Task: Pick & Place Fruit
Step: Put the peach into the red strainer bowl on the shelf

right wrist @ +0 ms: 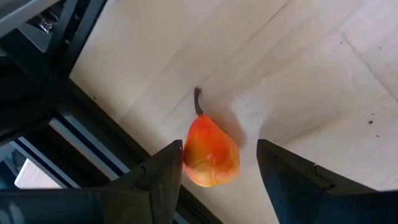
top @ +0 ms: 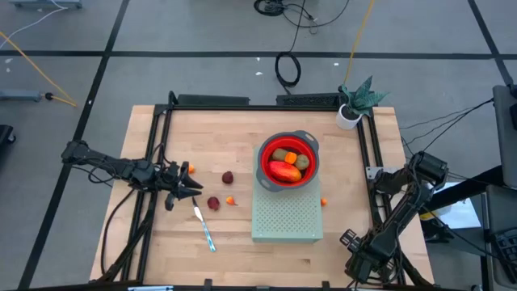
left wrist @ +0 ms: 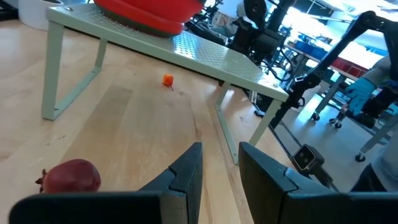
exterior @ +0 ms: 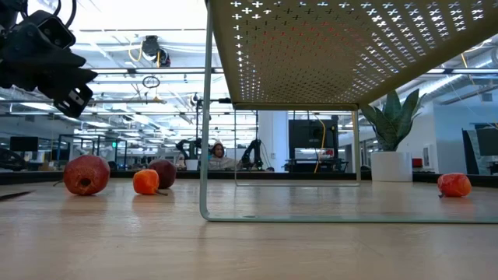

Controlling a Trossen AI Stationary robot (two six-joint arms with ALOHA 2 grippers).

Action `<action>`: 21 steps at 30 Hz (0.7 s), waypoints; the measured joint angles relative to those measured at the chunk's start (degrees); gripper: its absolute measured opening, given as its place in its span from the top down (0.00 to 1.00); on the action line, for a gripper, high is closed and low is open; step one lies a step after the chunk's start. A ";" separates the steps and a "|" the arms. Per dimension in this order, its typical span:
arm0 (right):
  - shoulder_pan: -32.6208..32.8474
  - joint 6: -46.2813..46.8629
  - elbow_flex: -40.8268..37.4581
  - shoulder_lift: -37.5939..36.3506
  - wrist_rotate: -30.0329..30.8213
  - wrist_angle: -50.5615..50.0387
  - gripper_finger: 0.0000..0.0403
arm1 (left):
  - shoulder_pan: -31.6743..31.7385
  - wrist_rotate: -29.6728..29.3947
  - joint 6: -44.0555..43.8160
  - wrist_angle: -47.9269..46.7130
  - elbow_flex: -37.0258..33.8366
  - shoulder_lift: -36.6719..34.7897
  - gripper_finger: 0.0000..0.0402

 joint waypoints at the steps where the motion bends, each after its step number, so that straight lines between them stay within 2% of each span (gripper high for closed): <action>1: 0.00 -0.02 0.00 -0.02 0.00 0.01 0.50 | 0.00 0.43 0.00 0.02 0.00 0.00 0.75; 11: 0.00 -2.10 0.00 -0.02 0.02 0.02 0.50 | -0.02 2.30 0.00 0.02 0.00 0.00 0.75; 21: -0.03 -3.21 0.00 -0.02 0.13 0.10 0.60 | -0.02 2.30 0.02 -0.68 0.00 0.00 0.75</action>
